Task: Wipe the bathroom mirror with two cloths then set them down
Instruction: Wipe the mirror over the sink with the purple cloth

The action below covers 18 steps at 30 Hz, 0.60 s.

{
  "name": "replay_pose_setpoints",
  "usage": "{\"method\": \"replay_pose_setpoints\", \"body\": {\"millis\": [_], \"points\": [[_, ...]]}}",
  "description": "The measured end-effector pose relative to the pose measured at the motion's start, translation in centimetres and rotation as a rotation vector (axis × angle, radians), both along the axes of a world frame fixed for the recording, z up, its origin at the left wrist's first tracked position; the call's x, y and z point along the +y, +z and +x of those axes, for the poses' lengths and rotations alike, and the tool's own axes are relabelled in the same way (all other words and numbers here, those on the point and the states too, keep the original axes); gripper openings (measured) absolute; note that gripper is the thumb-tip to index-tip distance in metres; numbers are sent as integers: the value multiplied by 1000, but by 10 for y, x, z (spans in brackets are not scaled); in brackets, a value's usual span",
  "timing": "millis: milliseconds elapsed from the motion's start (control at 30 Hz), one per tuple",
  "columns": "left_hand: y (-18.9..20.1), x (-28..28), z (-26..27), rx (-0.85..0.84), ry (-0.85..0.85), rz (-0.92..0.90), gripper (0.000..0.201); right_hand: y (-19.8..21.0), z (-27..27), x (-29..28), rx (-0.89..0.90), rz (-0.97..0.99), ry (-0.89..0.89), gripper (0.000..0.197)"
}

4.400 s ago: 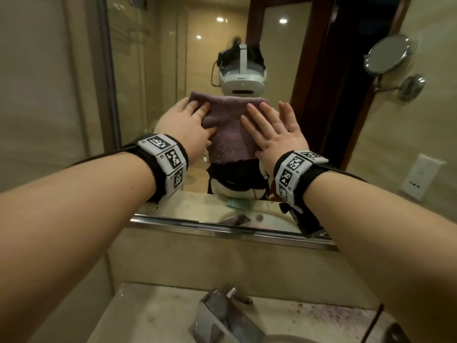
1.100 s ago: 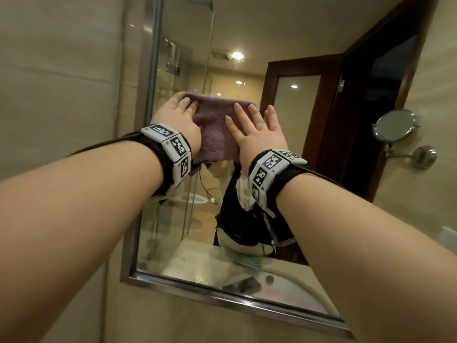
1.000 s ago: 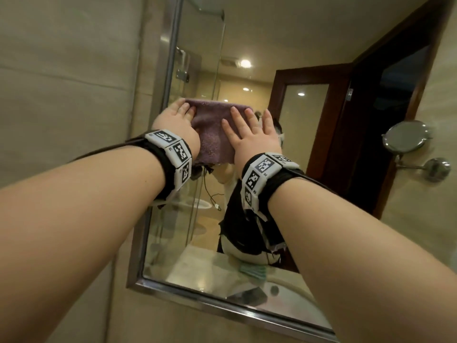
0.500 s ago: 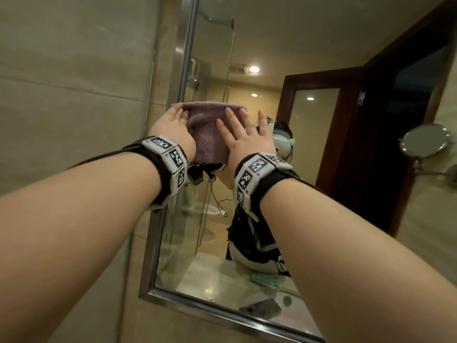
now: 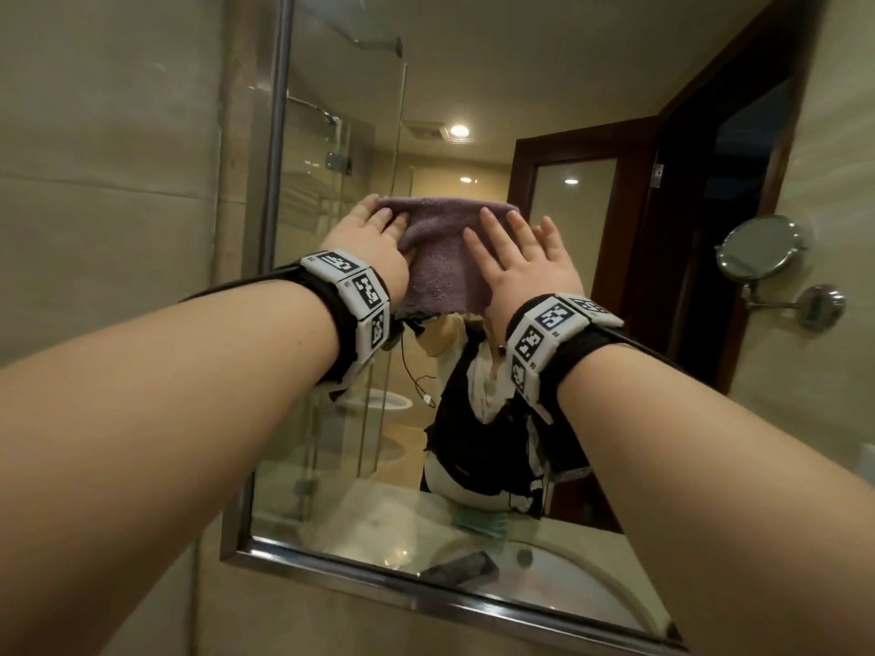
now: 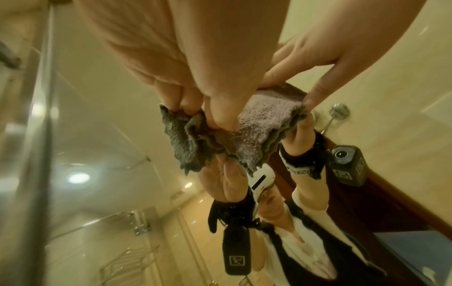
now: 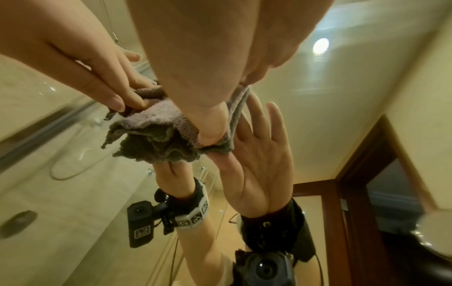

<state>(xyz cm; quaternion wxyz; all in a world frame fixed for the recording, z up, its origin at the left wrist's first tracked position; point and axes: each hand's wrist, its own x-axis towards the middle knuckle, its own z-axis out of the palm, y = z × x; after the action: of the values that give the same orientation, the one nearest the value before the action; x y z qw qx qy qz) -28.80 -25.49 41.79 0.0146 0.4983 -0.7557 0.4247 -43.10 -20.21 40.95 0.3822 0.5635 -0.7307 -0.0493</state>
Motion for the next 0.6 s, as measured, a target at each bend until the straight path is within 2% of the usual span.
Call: {"method": "replay_pose_setpoints", "body": {"millis": [233, 600], "points": [[11, 41, -75, 9, -132, -7, 63, 0, -72, 52, -21, -36, -110, 82], [29, 92, -163, 58, -185, -24, 60, 14, -157, 106, -124, -54, -137, 84]]}}
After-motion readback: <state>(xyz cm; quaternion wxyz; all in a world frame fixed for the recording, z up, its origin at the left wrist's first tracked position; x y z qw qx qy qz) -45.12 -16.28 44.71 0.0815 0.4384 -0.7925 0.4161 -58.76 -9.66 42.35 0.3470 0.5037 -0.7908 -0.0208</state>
